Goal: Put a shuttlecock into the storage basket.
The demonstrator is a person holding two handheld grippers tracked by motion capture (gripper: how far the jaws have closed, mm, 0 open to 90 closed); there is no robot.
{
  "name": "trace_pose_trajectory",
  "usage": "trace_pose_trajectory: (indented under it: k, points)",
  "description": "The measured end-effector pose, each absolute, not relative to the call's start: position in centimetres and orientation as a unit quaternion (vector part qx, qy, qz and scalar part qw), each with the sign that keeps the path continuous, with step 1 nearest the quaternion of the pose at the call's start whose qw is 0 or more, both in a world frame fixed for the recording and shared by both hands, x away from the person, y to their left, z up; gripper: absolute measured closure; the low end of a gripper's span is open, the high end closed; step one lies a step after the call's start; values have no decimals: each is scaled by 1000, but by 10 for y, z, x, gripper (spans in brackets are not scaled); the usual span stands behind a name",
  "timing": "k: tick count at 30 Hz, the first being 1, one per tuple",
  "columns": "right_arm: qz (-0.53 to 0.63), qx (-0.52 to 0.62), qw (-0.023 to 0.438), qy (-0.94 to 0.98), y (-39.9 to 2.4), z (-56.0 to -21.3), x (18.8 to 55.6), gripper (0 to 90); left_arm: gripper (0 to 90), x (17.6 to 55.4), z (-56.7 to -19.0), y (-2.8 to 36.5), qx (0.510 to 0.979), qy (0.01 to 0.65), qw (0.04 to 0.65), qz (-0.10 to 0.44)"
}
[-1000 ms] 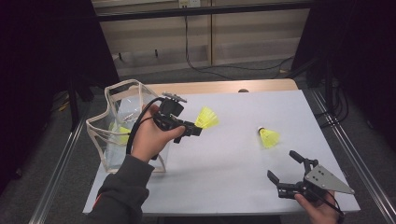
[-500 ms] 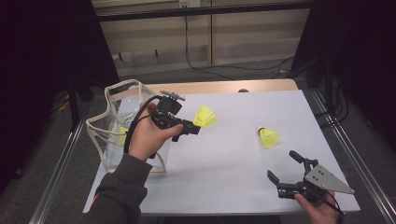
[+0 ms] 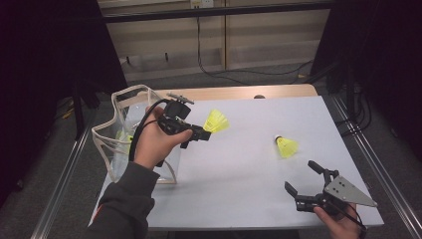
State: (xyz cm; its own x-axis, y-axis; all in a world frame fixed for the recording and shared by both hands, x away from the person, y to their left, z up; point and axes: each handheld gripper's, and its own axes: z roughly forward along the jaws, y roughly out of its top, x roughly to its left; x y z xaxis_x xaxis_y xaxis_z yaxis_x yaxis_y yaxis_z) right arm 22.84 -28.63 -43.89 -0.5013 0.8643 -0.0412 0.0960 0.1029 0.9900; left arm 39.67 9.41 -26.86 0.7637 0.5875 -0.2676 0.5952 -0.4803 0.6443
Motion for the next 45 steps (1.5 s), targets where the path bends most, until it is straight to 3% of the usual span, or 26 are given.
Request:
trace_pose_trajectory:
  k: [45]
  points:
    - [561,365,342,660,-286,-439,228,22,648,402,-250,115,855,355,378,14]
